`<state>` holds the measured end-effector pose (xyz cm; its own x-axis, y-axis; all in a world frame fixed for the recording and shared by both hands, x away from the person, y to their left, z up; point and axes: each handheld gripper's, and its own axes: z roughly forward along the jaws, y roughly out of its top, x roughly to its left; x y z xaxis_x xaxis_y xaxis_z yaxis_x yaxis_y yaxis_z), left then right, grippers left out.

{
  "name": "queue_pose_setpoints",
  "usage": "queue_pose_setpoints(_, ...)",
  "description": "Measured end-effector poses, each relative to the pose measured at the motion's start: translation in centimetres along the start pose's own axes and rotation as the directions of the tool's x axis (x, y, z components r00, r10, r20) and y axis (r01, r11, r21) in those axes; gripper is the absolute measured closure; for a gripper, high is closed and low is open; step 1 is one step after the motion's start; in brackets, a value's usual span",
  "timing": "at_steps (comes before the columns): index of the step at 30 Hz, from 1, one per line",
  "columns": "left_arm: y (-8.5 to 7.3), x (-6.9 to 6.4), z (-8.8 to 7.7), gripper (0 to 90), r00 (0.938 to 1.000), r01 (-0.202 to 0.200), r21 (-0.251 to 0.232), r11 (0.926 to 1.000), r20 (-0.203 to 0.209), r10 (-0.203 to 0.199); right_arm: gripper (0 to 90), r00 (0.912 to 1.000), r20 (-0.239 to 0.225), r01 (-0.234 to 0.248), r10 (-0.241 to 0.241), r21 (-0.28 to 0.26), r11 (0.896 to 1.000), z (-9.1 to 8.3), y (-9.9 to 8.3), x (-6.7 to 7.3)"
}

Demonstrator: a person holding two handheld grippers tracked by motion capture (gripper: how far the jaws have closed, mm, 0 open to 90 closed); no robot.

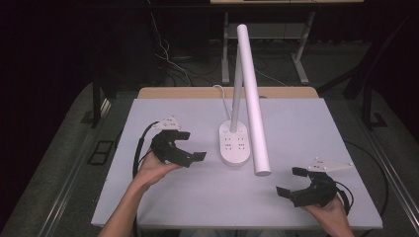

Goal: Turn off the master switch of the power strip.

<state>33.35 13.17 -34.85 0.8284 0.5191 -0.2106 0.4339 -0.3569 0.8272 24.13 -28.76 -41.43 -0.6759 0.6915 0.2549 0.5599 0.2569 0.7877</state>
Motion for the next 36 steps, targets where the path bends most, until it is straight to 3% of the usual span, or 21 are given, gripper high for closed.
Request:
queue_pose_setpoints(14,1.7,0.6,2.0,0.3,0.9997,-0.023,0.039,0.9990,0.003,0.023,0.3,0.9999,0.004,-0.014,0.014,0.001,1.000,-0.3,-0.1,-0.2)
queue_pose_setpoints(24,2.5,1.7,3.8,1.2,0.9998,-0.020,0.059,0.9980,0.002,0.020,0.3,0.9998,0.013,-0.011,0.011,0.000,1.000,-0.5,-0.2,-0.5)
queue_pose_setpoints(31,3.5,2.7,4.7,1.7,0.9991,-0.041,0.087,0.9954,0.009,0.040,0.3,0.9999,0.013,-0.010,0.010,0.001,1.000,-0.5,-0.2,-0.6)
queue_pose_setpoints(36,3.7,3.1,5.8,2.0,0.9996,-0.026,0.101,0.9946,0.009,0.025,0.3,0.9998,0.016,-0.010,0.010,0.000,1.000,-0.6,-0.2,-0.7)
